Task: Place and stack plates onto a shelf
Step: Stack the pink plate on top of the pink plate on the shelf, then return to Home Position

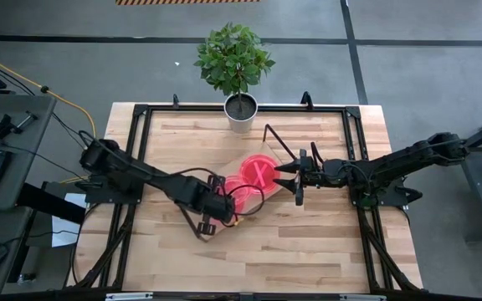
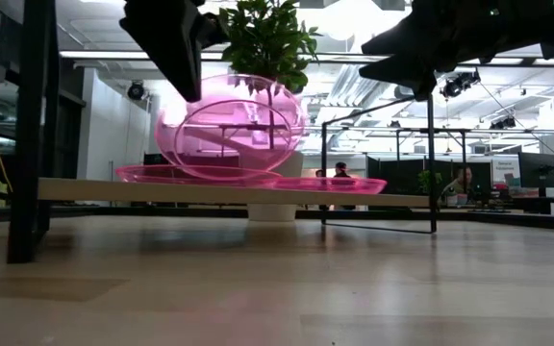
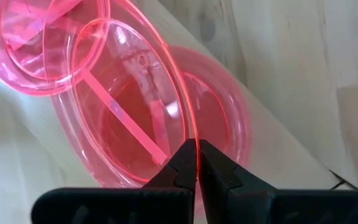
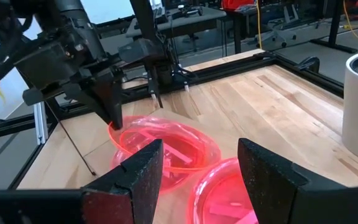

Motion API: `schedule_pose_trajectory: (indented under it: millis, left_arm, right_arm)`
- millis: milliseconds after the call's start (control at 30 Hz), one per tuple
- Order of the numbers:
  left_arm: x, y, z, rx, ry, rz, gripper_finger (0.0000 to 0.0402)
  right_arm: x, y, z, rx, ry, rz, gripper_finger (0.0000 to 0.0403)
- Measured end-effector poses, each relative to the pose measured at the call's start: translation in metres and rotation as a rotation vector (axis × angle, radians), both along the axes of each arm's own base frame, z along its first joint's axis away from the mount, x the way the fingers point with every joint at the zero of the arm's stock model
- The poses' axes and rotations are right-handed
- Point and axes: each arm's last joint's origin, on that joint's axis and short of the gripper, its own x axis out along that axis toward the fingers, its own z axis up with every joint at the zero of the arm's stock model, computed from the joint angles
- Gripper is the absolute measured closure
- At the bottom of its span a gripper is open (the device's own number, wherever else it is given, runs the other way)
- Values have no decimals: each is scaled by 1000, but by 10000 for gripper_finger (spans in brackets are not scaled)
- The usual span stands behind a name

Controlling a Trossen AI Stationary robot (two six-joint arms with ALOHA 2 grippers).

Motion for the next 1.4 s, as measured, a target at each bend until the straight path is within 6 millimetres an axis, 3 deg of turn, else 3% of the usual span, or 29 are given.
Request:
schedule_pose_trajectory:
  millis: [600, 1033, 1167, 1400]
  left_arm:
    - [-13, -1, -1, -24, 87, 140, 397]
    - [-14, -4, -1, -109, 116, 159, 336]
    - [-10, -5, 10, -133, 84, 150, 309]
    - [1, -8, 49, -149, -46, 89, 277]
  right_arm:
    - [0, 0, 0, -1, 1, 3, 208]
    - [0, 0, 0, -5, -2, 0, 208]
    - [0, 0, 0, -4, -2, 0, 208]
    - [0, 0, 0, -4, -2, 0, 208]
